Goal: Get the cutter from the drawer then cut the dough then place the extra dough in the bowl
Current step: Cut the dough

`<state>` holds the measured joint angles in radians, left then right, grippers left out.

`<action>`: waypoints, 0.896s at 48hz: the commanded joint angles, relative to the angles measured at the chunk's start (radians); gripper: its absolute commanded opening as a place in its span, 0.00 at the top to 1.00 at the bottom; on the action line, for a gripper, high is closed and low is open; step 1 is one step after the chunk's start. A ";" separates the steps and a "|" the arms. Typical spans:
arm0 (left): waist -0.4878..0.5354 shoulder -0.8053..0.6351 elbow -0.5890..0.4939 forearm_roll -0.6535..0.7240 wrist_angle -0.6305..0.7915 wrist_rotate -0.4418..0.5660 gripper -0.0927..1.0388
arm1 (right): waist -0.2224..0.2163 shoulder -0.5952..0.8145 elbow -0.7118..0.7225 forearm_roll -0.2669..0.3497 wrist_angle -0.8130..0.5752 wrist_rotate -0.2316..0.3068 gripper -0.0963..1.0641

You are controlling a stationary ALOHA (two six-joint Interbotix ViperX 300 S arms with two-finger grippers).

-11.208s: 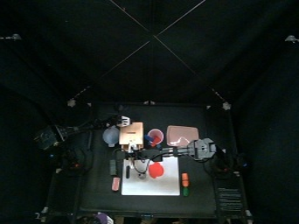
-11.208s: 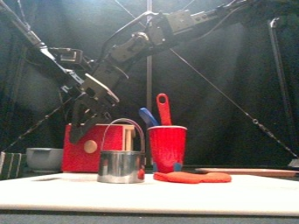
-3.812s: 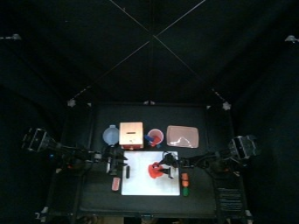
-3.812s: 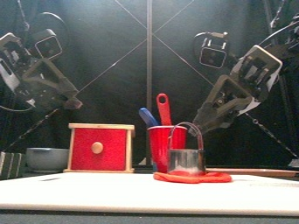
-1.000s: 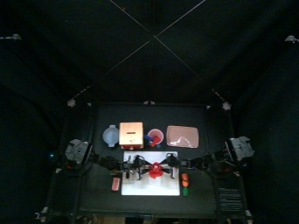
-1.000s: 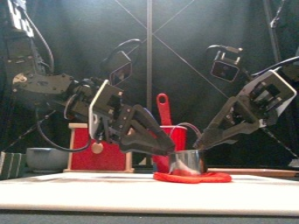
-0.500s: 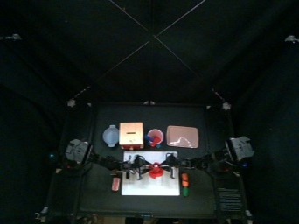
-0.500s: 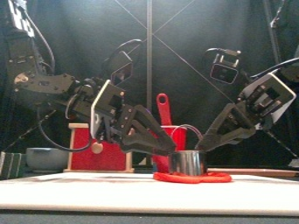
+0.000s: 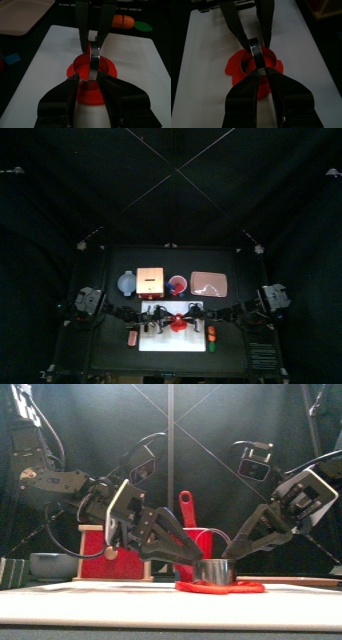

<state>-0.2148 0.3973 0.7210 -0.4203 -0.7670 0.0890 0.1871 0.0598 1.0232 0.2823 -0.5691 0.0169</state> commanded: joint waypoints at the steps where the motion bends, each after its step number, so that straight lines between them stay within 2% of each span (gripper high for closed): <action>1: -0.002 0.006 -0.015 0.002 0.023 -0.003 0.27 | 0.008 0.008 -0.018 0.002 0.012 0.008 0.47; 43: -0.002 0.035 -0.015 -0.023 0.064 -0.002 0.27 | 0.000 0.014 -0.015 0.031 0.048 0.011 0.47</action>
<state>-0.2178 0.4203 0.7133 -0.4449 -0.7363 0.0859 0.1871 0.0598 1.0170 0.3099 -0.5400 0.0169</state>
